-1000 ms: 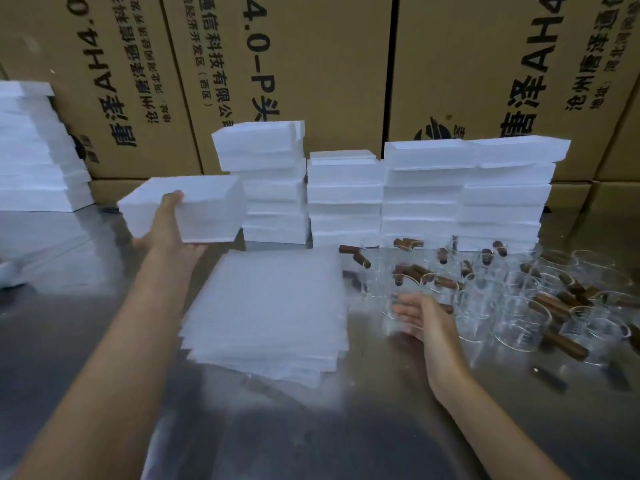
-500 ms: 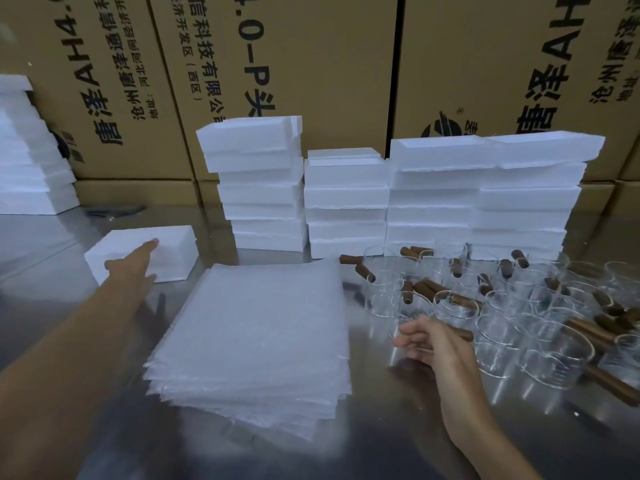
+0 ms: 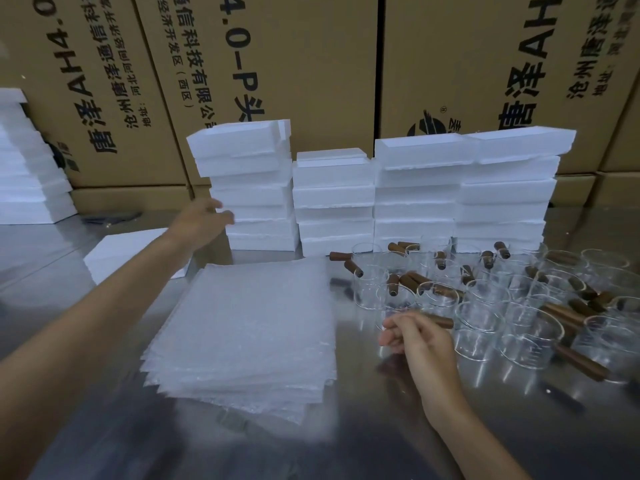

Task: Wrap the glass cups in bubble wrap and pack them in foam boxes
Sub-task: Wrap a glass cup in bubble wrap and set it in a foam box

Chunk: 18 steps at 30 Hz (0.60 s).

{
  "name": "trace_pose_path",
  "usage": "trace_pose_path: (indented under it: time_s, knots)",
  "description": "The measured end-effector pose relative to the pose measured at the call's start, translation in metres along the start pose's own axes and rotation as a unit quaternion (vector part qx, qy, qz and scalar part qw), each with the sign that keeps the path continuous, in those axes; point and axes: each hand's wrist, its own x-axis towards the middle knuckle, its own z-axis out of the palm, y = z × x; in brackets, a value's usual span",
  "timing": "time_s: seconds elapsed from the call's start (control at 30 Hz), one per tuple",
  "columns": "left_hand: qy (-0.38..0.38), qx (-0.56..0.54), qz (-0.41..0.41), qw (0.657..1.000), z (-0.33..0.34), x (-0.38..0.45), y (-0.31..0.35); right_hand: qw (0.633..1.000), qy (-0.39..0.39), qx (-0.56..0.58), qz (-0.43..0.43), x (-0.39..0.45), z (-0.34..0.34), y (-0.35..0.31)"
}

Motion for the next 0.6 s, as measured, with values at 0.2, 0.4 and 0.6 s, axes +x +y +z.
trace_pose_path:
  time_s: [0.2, 0.4, 0.6]
  knots:
    - [-0.038, 0.118, 0.155, 0.980, 0.065, 0.005, 0.060, 1.000, -0.004, 0.009, 0.006, -0.002, -0.002, 0.001]
    - [-0.030, 0.212, 0.227, 0.950, 0.112, 0.052, 0.116, 1.000, -0.008, 0.012, 0.027, 0.003, -0.001, -0.001]
    - [-0.026, 0.305, 0.223, 0.926, 0.139, 0.071, 0.122, 0.999, -0.035, -0.023, 0.029, 0.004, 0.002, 0.000]
